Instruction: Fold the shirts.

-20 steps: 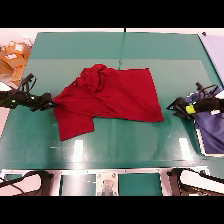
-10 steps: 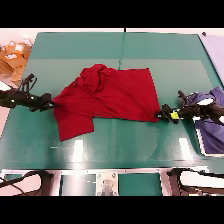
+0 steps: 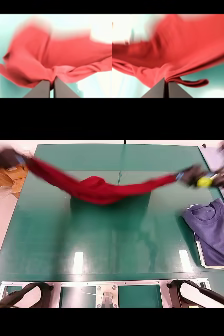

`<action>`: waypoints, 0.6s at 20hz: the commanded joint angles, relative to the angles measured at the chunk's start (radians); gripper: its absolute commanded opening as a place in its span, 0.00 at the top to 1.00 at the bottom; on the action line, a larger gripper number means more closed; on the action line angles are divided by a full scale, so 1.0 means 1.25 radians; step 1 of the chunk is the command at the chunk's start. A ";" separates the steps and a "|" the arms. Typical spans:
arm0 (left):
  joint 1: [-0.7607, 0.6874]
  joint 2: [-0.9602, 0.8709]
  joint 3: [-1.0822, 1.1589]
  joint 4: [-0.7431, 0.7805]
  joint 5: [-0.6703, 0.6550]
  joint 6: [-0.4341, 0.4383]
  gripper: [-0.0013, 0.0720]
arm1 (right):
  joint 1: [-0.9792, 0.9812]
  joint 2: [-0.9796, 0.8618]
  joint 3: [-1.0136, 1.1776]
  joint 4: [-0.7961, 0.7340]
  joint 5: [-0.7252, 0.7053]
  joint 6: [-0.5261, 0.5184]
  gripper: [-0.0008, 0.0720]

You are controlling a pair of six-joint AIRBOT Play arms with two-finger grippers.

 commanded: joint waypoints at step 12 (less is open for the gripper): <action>0.000 0.201 0.360 0.080 0.176 0.059 0.95 | -0.221 0.394 0.300 -0.015 -0.131 0.161 0.97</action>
